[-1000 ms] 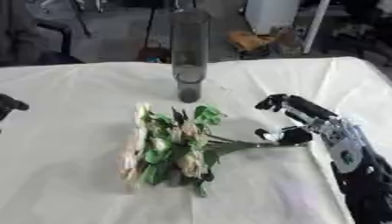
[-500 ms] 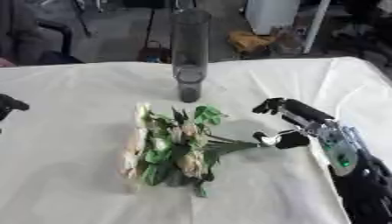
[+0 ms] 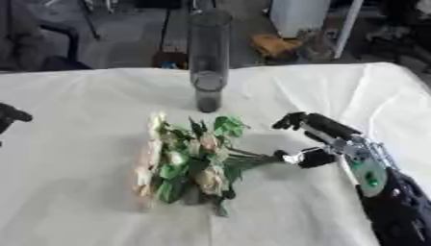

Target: Arrange flowers into the vase.

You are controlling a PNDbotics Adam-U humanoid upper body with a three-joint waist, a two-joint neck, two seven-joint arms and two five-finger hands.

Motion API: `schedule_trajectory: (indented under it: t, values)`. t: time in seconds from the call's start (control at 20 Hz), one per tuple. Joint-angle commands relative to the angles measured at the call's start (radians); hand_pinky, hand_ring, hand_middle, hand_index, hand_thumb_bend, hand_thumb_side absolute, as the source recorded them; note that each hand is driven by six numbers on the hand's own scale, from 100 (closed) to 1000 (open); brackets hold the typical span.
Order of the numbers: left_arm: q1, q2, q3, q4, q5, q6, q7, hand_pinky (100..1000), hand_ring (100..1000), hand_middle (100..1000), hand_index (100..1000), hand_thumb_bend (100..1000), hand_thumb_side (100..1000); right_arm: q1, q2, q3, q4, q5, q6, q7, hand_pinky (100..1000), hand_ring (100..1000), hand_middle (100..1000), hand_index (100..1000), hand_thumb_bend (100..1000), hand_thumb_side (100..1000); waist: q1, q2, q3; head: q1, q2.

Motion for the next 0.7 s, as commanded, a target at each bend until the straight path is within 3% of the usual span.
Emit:
schedule_trajectory:
  t: [0.05, 0.7]
  values:
    - [-0.008, 0.007, 0.0, -0.018, -0.003, 0.001, -0.001, 610, 550, 454, 691, 748, 710, -0.014, -0.008, 0.002, -0.008, 0.016, -0.002, -0.008, 736, 786, 752, 854, 377, 428, 0.002, -0.008, 0.001, -0.001, -0.008]
    - [-0.007, 0.004, -0.002, -0.018, -0.005, 0.004, -0.002, 611, 549, 453, 691, 748, 711, -0.013, 0.003, 0.01, -0.004, 0.061, -0.011, -0.028, 738, 785, 752, 859, 378, 435, 0.002, -0.006, 0.002, -0.002, -0.007]
